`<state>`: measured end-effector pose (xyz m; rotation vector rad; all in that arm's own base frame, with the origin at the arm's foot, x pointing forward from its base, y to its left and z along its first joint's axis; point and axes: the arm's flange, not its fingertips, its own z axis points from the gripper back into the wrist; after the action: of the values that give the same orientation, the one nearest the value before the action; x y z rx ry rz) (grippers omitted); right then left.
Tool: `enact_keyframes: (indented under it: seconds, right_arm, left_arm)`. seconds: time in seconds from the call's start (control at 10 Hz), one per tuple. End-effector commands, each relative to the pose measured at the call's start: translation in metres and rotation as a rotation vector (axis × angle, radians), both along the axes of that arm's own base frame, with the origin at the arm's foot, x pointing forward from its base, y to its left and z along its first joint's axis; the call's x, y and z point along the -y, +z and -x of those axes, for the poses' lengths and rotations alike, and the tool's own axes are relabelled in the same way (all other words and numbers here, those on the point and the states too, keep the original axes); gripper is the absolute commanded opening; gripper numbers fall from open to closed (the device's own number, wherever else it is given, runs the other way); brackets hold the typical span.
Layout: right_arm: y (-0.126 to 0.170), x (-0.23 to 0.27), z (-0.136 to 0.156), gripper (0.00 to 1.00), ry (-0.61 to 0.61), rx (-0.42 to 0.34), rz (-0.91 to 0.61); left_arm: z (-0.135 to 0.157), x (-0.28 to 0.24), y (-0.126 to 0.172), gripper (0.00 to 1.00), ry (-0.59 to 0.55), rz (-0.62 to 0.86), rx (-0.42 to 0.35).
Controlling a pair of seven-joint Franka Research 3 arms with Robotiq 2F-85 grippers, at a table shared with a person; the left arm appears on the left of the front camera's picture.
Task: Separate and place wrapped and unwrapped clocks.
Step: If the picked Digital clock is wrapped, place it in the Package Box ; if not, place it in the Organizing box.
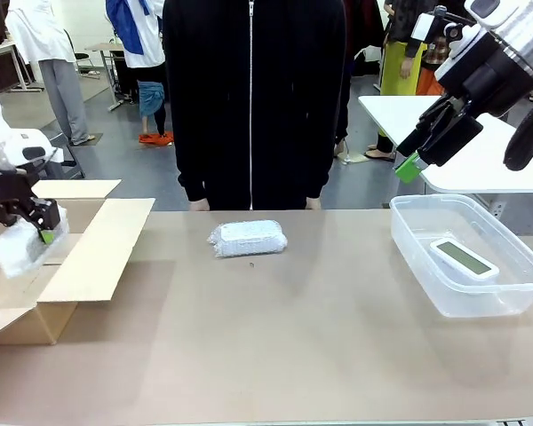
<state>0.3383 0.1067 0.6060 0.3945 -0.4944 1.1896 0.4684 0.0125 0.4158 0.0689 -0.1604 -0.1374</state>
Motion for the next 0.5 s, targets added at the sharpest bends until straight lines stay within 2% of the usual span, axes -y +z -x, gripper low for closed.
enact_keyframes:
  seconds: [0.0, 0.4]
  right_arm:
    - [-0.001, -0.001, -0.001, 1.0, 0.015, -0.002, -0.017]
    - [-0.001, -0.001, -0.001, 1.0, 0.015, -0.002, -0.017]
  left_arm:
    - [-0.005, -0.012, -0.021, 0.54, 0.06, -0.018, 0.081]
    - [-0.014, -0.007, -0.056, 0.54, 0.072, -0.023, 0.059]
